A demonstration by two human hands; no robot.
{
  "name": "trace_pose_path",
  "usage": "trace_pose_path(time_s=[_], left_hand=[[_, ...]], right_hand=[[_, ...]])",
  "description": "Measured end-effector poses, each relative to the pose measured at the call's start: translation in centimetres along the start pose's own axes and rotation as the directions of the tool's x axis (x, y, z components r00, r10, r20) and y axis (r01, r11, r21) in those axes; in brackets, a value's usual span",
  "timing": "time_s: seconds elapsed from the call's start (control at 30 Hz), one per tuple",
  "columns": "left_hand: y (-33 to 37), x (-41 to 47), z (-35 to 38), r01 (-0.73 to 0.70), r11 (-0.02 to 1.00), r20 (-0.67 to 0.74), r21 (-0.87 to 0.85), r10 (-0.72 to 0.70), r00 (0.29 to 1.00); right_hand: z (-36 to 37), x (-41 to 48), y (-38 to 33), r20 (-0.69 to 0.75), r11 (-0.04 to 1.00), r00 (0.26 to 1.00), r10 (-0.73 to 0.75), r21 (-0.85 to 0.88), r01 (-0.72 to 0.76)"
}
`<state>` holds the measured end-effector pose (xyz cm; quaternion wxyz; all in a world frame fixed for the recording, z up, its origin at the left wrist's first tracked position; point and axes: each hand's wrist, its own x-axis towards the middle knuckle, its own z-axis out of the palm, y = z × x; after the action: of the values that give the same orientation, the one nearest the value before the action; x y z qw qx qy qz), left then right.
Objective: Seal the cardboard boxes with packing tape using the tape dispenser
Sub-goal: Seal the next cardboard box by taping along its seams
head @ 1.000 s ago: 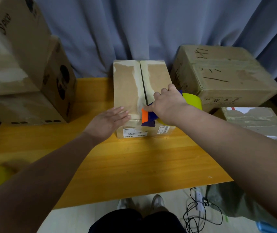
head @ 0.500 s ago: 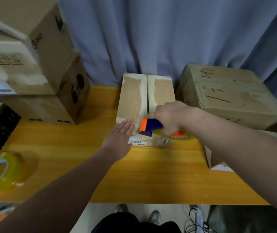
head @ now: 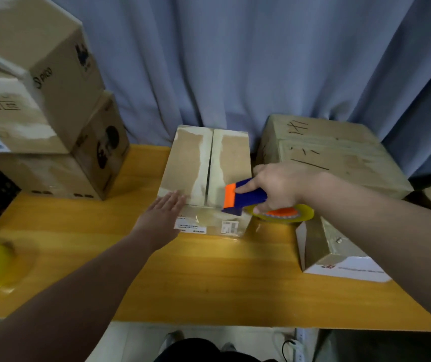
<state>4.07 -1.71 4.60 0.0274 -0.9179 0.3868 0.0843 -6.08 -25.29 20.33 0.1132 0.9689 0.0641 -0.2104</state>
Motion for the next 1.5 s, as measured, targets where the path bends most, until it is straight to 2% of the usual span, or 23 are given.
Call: trace_pose_path(time_s=[0.13,0.23,0.4,0.47,0.57,0.7,0.77,0.87,1.0,1.17,1.23,1.33,1.5], left_hand=[[0.3,0.2,-0.4,0.02,0.999,0.013,0.03,-0.02,1.0],[0.6,0.3,-0.5,0.044,0.996,0.045,0.077,-0.048,0.998],[1.7,0.4,-0.6,0.149,0.988,0.094,-0.039,-0.145,0.985],[2.8,0.8,-0.7,0.18,0.983,0.088,-0.025,-0.177,0.98],[6.8,1.6,-0.6,0.086,0.995,0.038,0.054,-0.088,0.995],[10.8,2.2,0.1,-0.059,0.998,0.013,0.029,0.059,0.998],[8.9,1.8,0.4,-0.049,0.999,-0.029,-0.004,0.048,0.998],[3.4,0.3,0.4,0.086,0.994,-0.064,-0.073,-0.09,0.994],[-0.6,-0.5,0.3,0.12,0.991,-0.01,0.056,-0.12,0.993],[-1.8,0.0,-0.4,0.22,0.959,0.026,0.18,-0.228,0.973],[-0.3,0.4,-0.5,0.146,0.975,-0.005,0.165,-0.147,0.989],[2.6,1.5,-0.4,-0.071,0.992,-0.036,0.108,0.076,0.996],[2.5,2.0,0.0,-0.099,0.994,0.025,0.051,0.098,0.995]], right_hand=[[1.9,-1.1,1.5,0.008,0.998,0.999,0.054,0.04,-0.054],[3.0,-0.4,0.7,-0.006,0.999,0.999,0.051,-0.001,-0.051],[3.6,0.4,0.9,0.02,0.998,0.999,0.05,0.041,-0.051],[3.8,0.5,1.0,0.002,0.999,0.999,0.036,0.038,-0.036],[4.5,0.5,1.1,-0.008,0.997,0.999,0.033,0.065,-0.032],[5.1,0.6,1.4,-0.019,0.996,0.999,0.032,0.081,-0.031],[5.3,0.5,1.5,-0.026,0.996,0.999,0.025,0.087,-0.023],[5.6,0.3,1.5,-0.032,0.995,0.999,0.022,0.094,-0.019],[5.7,0.9,0.1,-0.069,0.992,0.997,0.037,0.126,-0.028],[5.3,2.9,-2.7,-0.106,0.979,0.992,0.067,0.198,-0.045],[5.1,3.5,-3.1,-0.121,0.975,0.989,0.086,0.216,-0.058],[5.2,3.5,-3.2,-0.123,0.975,0.989,0.082,0.214,-0.054],[5.4,2.4,-1.3,-0.071,0.988,0.996,0.056,0.147,-0.045]])
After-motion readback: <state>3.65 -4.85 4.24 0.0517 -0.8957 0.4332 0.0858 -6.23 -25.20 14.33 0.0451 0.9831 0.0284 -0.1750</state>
